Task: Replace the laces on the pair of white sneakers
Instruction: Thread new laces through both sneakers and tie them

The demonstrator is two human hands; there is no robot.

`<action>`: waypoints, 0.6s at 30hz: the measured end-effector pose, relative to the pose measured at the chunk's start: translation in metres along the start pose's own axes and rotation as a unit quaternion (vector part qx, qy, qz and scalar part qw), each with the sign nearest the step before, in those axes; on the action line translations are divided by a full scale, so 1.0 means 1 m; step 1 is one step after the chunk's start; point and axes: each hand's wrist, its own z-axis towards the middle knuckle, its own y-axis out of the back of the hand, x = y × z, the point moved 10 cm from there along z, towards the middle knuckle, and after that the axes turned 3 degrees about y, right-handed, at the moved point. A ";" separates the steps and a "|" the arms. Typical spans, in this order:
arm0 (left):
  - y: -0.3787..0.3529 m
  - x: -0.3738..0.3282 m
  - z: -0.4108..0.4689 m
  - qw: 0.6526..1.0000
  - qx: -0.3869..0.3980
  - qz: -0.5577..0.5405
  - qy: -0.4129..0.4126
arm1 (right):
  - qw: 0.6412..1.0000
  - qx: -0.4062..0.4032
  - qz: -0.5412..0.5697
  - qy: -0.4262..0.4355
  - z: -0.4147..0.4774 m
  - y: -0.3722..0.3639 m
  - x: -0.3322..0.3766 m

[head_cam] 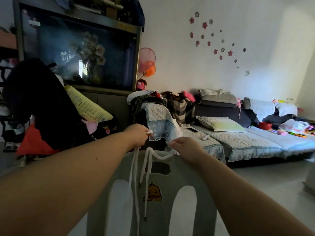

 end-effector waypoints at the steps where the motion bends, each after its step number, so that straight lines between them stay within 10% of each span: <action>1: 0.004 0.002 -0.004 0.998 -0.012 -0.057 0.003 | 1.000 0.024 0.009 0.012 -0.006 -0.004 0.005; 7: 0.021 -0.006 -0.032 0.983 -0.014 -0.180 -0.029 | 0.976 0.030 -0.204 0.065 -0.026 -0.014 0.032; 11: 0.021 0.006 -0.039 0.984 -0.009 -0.178 -0.024 | 0.988 -0.047 -0.136 0.048 -0.018 0.001 0.030; 18: -0.012 0.034 -0.039 0.980 0.032 -0.194 0.006 | 0.985 0.098 -0.142 0.027 -0.012 -0.031 0.032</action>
